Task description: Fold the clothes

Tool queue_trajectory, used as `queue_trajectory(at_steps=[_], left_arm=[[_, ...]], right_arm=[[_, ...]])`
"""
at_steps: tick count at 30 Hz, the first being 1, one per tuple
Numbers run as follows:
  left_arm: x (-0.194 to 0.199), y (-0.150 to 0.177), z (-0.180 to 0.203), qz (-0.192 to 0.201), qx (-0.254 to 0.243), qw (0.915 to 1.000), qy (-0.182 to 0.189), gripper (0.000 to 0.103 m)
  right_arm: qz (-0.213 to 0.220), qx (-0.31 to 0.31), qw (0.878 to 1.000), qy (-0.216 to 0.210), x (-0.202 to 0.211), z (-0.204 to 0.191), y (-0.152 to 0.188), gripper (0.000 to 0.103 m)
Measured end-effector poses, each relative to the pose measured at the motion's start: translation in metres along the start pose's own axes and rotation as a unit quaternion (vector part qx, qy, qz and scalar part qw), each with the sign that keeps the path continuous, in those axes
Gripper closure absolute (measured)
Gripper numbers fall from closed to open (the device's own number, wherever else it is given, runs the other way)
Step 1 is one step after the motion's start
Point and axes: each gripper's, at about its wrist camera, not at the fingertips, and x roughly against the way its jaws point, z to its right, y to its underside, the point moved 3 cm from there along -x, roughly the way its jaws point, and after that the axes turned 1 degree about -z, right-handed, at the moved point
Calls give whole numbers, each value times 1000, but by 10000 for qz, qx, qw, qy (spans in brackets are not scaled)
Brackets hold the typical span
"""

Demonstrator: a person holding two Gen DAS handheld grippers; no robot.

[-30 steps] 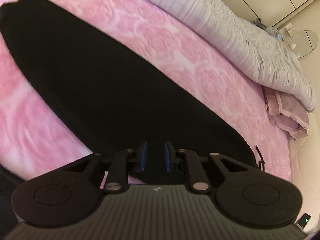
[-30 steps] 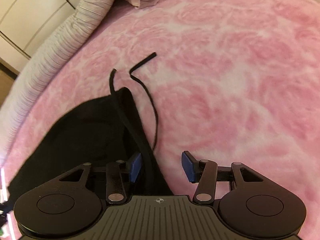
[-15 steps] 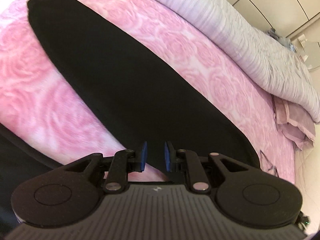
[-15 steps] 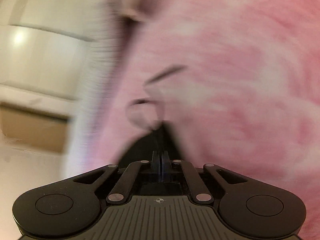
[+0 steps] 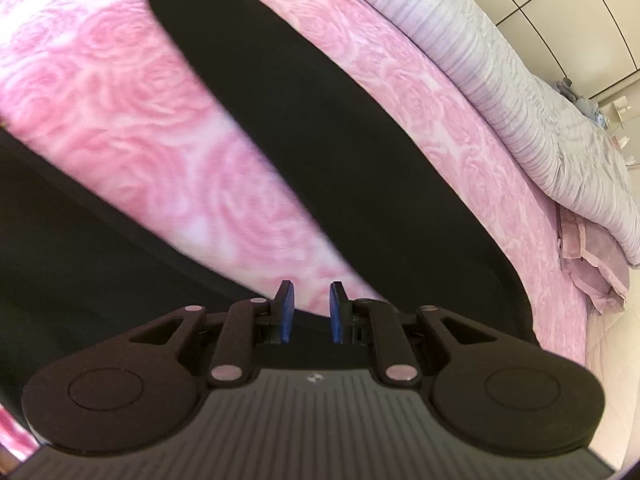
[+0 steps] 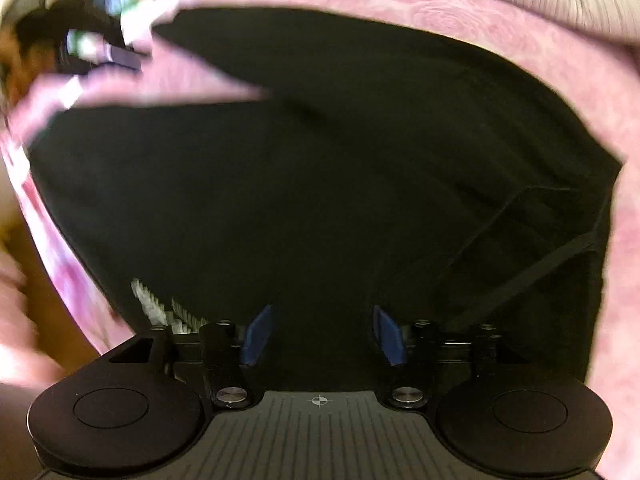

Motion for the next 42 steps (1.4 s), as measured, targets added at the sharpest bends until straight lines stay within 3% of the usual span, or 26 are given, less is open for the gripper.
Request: queue_trajectory(at_steps=[1, 3, 5, 7, 9, 13, 15, 18, 21, 25, 30, 33, 35, 38, 42], left_arm=[[4, -1, -7, -10, 15, 10000, 10, 89], [11, -2, -20, -40, 42, 10000, 51, 89], [19, -3, -32, -88, 59, 9999, 101, 89], [27, -3, -42, -137, 79, 9997, 161, 89], [33, -3, -52, -170, 79, 9996, 229, 89], [41, -3, -73, -200, 73, 9994, 267, 89], [43, -3, -84, -204, 108, 9994, 257, 89], [49, -7, -99, -142, 128, 9996, 223, 89], [57, -14, -112, -67, 171, 9997, 163, 89], [66, -23, -123, 17, 171, 9998, 118, 89], [74, -25, -127, -49, 59, 9999, 144, 89], [81, -21, -137, -63, 83, 9998, 147, 89], [85, -15, -149, -74, 120, 9999, 86, 89], [86, -6, -166, -86, 120, 9999, -85, 89], [78, 11, -174, -49, -22, 9995, -318, 89]], right_arm=[[-74, 137, 9998, 144, 2, -11, 4, 40], [-81, -188, 9998, -36, 9, -20, 8, 40], [126, -504, 9985, -170, 19, -27, 4, 40], [659, -816, 9942, 238, 36, -28, -5, 40], [978, -1516, 9804, 792, 45, -4, -17, 40], [1070, -2724, 9463, 1376, 20, 72, -32, 40], [939, -3111, 9365, 1318, -5, 100, -35, 40], [1023, -3363, 9355, 367, -22, 101, -34, 63], [980, -2968, 9485, -522, -22, 56, -39, 64], [732, -1932, 9773, -477, -21, -33, -48, 64], [609, -1387, 9870, -536, -20, -117, -52, 62], [754, -1881, 9792, 71, -2, -105, -37, 62], [730, -2809, 9549, 624, 10, -60, -9, 62], [620, -3919, 9051, 1529, 32, 5, 52, 61], [567, -3713, 8940, 2445, 42, 58, 70, 61]])
